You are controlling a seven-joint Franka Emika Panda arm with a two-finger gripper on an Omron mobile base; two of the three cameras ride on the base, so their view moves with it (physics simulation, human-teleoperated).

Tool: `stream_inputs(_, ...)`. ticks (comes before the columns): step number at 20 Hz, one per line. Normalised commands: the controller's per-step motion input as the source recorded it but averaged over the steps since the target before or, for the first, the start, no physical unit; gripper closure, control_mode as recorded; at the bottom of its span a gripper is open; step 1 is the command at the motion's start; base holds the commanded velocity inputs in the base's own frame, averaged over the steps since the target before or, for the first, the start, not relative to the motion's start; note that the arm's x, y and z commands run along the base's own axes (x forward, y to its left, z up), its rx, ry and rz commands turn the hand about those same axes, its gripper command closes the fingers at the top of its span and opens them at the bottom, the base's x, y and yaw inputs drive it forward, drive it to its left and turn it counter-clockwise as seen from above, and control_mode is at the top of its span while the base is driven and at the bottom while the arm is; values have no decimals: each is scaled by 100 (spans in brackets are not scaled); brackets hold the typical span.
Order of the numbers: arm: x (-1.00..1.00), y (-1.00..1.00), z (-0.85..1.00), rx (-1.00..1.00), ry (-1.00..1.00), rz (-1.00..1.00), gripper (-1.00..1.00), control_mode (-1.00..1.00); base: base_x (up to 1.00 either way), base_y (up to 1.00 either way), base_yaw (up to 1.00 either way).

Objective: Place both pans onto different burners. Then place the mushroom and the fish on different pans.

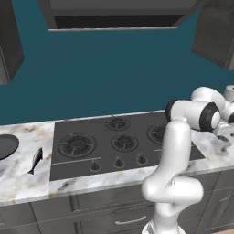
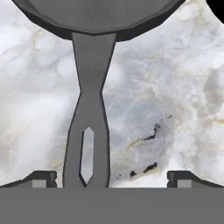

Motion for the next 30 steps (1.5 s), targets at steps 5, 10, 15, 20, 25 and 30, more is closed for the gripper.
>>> stream_inputs(5,22,-27,-19,0,0,0,-100,-100,0,0,0)
stream_inputs(10,24,-21,-24,0,0,0,-100,-100,0,0,0)
stream_inputs(15,9,-1,-22,0,1,0,-100,-100,0,0,0)
stream_inputs(20,0,0,-28,0,6,0,-100,-100,0,0,0)
stream_inputs(25,0,0,-17,0,6,0,100,-100,0,0,0)
stream_inputs(30,0,0,0,0,1,0,100,-100,0,0,0)
